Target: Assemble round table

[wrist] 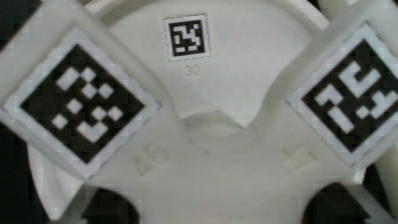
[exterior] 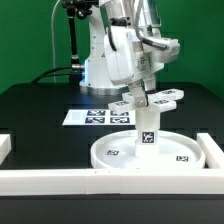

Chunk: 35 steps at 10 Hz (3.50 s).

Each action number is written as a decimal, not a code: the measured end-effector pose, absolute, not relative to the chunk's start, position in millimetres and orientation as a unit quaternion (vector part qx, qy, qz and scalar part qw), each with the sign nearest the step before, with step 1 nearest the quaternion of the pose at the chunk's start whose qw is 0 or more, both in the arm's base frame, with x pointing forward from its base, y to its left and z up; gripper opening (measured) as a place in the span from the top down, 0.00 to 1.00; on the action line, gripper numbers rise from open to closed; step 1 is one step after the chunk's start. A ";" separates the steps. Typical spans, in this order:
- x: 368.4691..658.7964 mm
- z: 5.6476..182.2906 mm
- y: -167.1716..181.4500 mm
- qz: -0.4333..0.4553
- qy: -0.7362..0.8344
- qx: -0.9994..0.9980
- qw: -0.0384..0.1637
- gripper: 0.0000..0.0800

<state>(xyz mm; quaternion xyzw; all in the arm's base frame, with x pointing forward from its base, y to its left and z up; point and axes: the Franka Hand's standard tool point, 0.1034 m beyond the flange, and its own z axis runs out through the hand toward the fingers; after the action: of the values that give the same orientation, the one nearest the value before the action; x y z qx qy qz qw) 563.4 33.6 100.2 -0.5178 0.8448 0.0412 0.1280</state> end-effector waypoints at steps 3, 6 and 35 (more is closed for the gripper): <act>563.3 101.3 34.9 0.043 0.841 -0.524 0.128 0.28; 568.0 120.8 38.8 0.041 0.818 -0.555 0.142 0.19; 570.9 119.1 46.4 -0.008 -0.479 -0.878 0.020 0.19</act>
Offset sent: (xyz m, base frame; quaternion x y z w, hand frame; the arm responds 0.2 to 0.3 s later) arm -0.0050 0.0024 0.0294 -0.0222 -0.0179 -0.0675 0.9973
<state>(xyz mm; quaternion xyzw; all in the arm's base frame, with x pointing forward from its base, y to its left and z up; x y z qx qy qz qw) 570.9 46.4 119.1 -0.8777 -0.4788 -0.0078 0.0200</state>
